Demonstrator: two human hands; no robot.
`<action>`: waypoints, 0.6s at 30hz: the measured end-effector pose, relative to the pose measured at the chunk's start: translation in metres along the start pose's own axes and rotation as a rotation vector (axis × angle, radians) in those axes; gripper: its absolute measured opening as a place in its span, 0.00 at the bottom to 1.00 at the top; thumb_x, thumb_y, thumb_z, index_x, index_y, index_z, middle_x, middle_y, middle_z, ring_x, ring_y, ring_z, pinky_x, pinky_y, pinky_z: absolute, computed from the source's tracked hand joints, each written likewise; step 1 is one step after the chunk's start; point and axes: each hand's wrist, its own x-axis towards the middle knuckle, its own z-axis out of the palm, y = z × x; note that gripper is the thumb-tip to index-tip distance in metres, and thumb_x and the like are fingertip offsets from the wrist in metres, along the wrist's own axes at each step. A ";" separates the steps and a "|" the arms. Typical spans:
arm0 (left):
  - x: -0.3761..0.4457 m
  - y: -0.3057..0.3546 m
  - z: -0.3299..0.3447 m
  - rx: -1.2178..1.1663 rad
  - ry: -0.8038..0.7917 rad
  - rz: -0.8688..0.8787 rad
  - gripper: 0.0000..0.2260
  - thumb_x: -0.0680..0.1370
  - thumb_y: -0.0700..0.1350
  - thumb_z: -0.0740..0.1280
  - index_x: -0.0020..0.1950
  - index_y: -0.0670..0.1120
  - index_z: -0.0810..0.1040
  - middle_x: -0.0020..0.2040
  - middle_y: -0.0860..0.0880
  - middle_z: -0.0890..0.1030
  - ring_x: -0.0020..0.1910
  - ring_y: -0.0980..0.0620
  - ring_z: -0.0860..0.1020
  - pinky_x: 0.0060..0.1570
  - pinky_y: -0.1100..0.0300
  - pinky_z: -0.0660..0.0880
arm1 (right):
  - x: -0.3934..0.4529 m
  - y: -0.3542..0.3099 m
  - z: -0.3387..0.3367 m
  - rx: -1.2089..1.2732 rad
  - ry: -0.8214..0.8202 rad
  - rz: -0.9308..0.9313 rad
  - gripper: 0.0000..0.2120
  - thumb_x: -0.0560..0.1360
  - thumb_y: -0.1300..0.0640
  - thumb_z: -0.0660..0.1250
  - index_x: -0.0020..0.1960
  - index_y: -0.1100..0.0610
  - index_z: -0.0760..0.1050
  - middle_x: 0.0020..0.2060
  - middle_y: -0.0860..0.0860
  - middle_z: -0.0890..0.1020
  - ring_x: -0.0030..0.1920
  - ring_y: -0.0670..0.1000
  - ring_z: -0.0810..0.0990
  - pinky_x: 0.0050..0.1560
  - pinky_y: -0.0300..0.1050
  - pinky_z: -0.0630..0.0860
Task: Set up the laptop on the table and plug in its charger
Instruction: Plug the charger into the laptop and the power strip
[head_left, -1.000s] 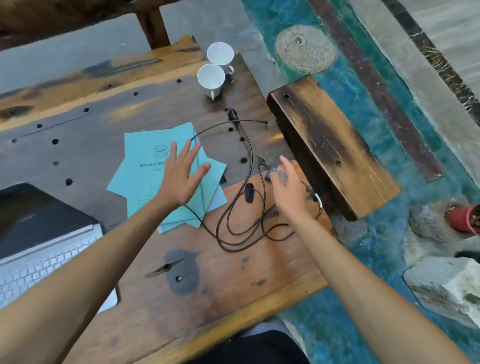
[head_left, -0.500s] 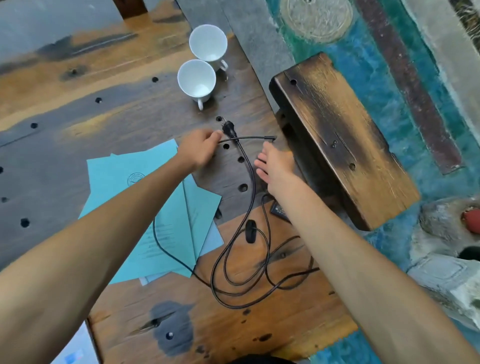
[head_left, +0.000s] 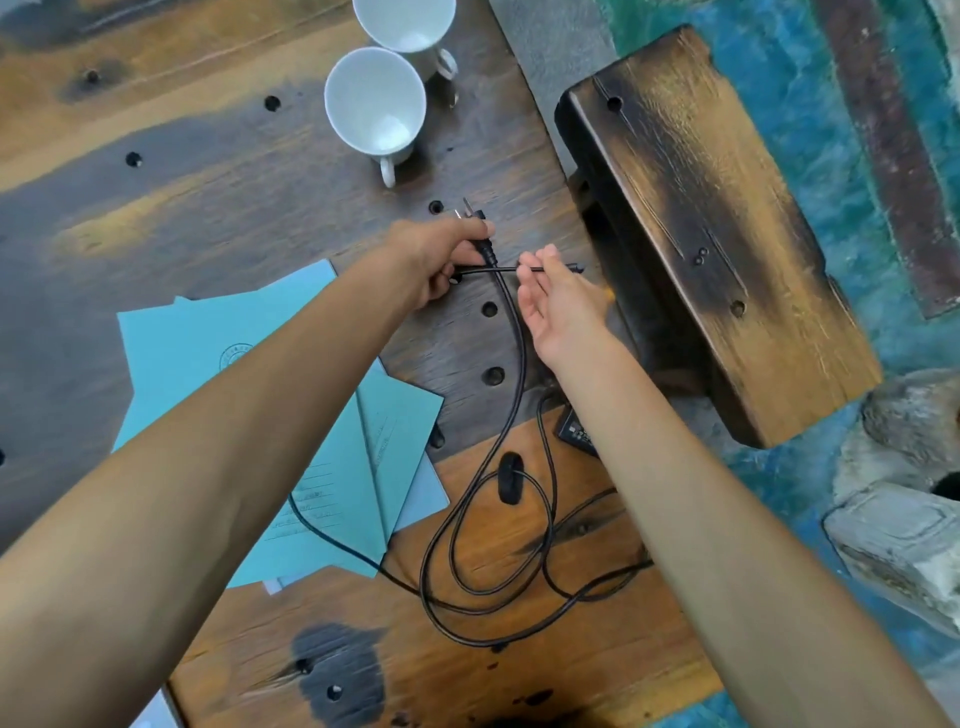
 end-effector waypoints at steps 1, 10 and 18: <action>0.000 0.000 0.003 -0.007 0.014 -0.003 0.14 0.69 0.49 0.79 0.48 0.45 0.80 0.39 0.48 0.87 0.16 0.58 0.62 0.19 0.70 0.61 | -0.001 0.000 0.000 0.006 -0.001 -0.007 0.08 0.82 0.55 0.68 0.50 0.61 0.80 0.43 0.51 0.87 0.42 0.45 0.85 0.41 0.36 0.82; -0.045 -0.011 -0.026 -0.008 -0.067 0.126 0.11 0.72 0.49 0.78 0.43 0.43 0.81 0.48 0.46 0.87 0.25 0.55 0.62 0.26 0.64 0.57 | -0.038 -0.015 -0.023 -0.093 -0.146 0.011 0.13 0.83 0.51 0.65 0.57 0.59 0.81 0.49 0.47 0.88 0.50 0.44 0.84 0.52 0.38 0.81; -0.122 -0.046 -0.116 -0.158 0.027 0.196 0.14 0.75 0.47 0.74 0.57 0.42 0.80 0.50 0.49 0.86 0.23 0.57 0.60 0.23 0.67 0.59 | -0.101 -0.027 -0.046 0.067 -0.316 0.084 0.14 0.79 0.54 0.71 0.60 0.61 0.79 0.45 0.49 0.89 0.40 0.42 0.86 0.41 0.32 0.81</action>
